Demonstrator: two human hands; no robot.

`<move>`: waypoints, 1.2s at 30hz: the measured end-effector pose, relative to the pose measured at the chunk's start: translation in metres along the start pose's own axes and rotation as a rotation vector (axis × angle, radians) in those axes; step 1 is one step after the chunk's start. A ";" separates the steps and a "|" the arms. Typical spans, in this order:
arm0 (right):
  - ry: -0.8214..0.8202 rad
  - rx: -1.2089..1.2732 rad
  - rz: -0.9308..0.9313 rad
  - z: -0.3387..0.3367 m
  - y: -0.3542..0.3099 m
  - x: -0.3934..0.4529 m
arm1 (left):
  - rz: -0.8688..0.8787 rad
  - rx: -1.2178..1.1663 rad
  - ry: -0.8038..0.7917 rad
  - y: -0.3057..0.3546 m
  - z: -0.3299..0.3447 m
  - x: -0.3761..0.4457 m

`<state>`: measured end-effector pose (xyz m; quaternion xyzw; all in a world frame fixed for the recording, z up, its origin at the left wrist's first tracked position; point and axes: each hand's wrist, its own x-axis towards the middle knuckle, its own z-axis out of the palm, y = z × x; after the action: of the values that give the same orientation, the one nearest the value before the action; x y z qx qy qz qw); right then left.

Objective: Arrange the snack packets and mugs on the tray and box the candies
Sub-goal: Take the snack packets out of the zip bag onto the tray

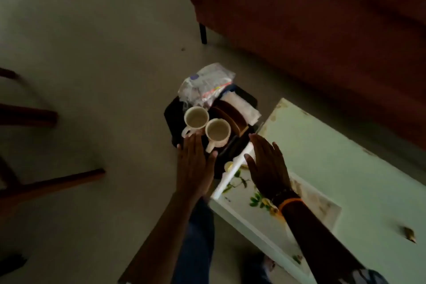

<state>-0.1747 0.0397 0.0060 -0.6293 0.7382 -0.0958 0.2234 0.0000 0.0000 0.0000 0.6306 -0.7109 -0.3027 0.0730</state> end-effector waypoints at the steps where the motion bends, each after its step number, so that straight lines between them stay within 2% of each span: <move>1: -0.028 0.052 0.020 0.011 -0.008 0.023 | -0.044 -0.039 0.017 -0.015 -0.006 0.022; 4: -0.015 0.133 0.018 0.031 -0.029 0.087 | -0.023 -0.091 0.025 -0.048 -0.021 0.094; 6: 0.027 0.184 0.081 0.044 -0.039 0.129 | -0.035 -0.165 -0.050 -0.066 -0.024 0.146; 8: 0.058 0.278 0.154 0.052 -0.045 0.170 | -0.117 -0.297 -0.067 -0.077 -0.027 0.195; 11: 0.035 0.374 0.240 0.065 -0.052 0.229 | -0.295 -0.369 -0.142 -0.086 -0.025 0.255; 15: -0.103 0.417 0.384 0.079 -0.057 0.272 | -0.399 -0.603 -0.292 -0.095 -0.014 0.297; 17: -0.104 0.419 0.423 0.084 -0.058 0.281 | -0.381 -0.570 -0.377 -0.103 -0.009 0.307; 20: -0.093 0.485 0.478 0.086 -0.055 0.287 | -0.408 -0.586 -0.422 -0.107 -0.006 0.318; 23: -0.089 0.689 0.517 0.083 -0.050 0.288 | -0.313 -0.478 -0.295 -0.095 -0.010 0.328; 25: -0.107 0.814 0.518 0.077 -0.053 0.287 | -0.205 -0.364 -0.078 -0.079 -0.018 0.330; 29: -0.071 0.947 0.498 0.059 -0.065 0.285 | -0.012 -0.399 0.255 -0.042 -0.039 0.313; 33: -0.008 1.446 0.540 0.025 -0.073 0.273 | 0.175 -0.232 0.376 -0.010 -0.053 0.274; 36: -0.086 1.574 0.572 0.005 -0.063 0.253 | 0.390 -0.062 0.388 0.008 -0.054 0.234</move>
<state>-0.1439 -0.2176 -0.0243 -0.0812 0.5778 -0.4987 0.6409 -0.0257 -0.2385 -0.0171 0.5253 -0.7821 -0.1781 0.2839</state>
